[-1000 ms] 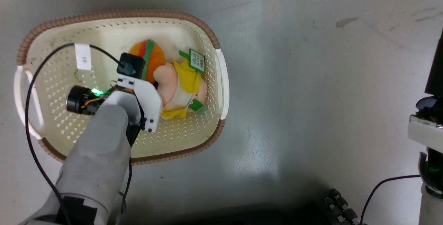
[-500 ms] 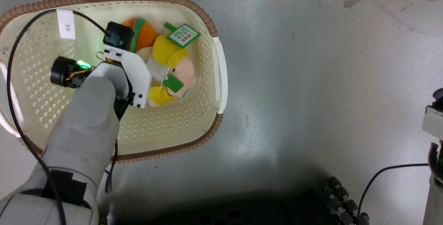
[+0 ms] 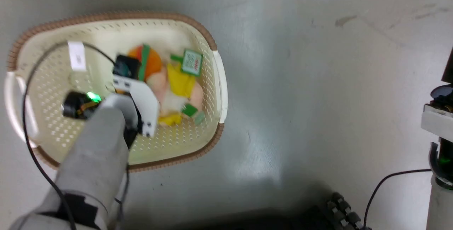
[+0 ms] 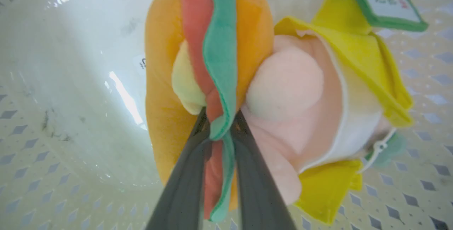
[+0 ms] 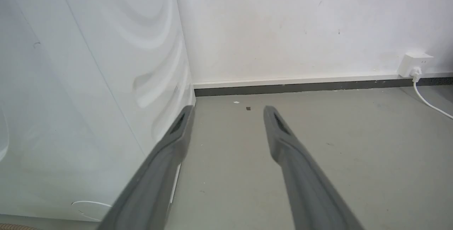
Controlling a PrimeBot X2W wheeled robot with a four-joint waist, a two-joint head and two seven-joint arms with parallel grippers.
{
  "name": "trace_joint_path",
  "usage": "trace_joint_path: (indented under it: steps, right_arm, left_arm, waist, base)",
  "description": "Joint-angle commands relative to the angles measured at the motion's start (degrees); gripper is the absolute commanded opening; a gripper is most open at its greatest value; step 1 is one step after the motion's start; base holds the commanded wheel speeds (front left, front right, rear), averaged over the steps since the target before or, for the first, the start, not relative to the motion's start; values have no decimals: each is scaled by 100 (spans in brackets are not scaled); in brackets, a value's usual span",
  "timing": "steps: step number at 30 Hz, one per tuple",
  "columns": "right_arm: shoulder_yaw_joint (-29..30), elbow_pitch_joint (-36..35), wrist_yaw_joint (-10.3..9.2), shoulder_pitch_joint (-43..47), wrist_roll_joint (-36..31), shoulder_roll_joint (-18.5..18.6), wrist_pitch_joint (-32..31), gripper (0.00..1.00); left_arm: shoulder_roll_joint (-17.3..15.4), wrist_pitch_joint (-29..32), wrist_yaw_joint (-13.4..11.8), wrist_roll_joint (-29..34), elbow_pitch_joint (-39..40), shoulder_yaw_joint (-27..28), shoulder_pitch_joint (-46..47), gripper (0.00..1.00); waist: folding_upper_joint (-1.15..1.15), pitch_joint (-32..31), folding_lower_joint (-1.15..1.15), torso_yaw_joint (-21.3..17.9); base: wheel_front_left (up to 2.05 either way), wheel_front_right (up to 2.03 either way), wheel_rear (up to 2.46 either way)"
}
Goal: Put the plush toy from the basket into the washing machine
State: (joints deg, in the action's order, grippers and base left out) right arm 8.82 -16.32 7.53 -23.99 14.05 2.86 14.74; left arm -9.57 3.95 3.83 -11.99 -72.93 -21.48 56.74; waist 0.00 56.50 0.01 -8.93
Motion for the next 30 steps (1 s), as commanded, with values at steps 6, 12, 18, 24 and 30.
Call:
trace_joint_path:
  steps: [6,12,18,24,30]
  right_arm:
    - [2,319,-4,222,-290,1,26,100]
    - [30,549,-4,606,-531,1,26,100]
    - [-9,748,-4,1023,-672,1,26,100]
    - [-30,872,-4,1454,-729,1,26,100]
    - [-43,946,-4,1822,-760,1,26,100]
  left_arm:
    - [230,-430,146,-131,-102,-68,-545,0]
    - [461,-942,243,-265,-102,-116,-896,0]
    - [597,-1420,295,-438,-102,-143,-1305,0]
    - [643,-1813,301,-546,25,-174,-1717,0]
    - [657,-1888,216,-611,429,-156,-2063,0]
  waist:
    - [0,-917,-1,285]
    - [0,-1690,-1,567]
    - [0,-2490,-1,809]
    - [0,-3213,-1,985]
    - [0,-3721,-1,1156]
  base:
    - [0,0,0]
    - [0,0,0]
    - [0,0,0]
    - [0,0,0]
    - [0,0,0]
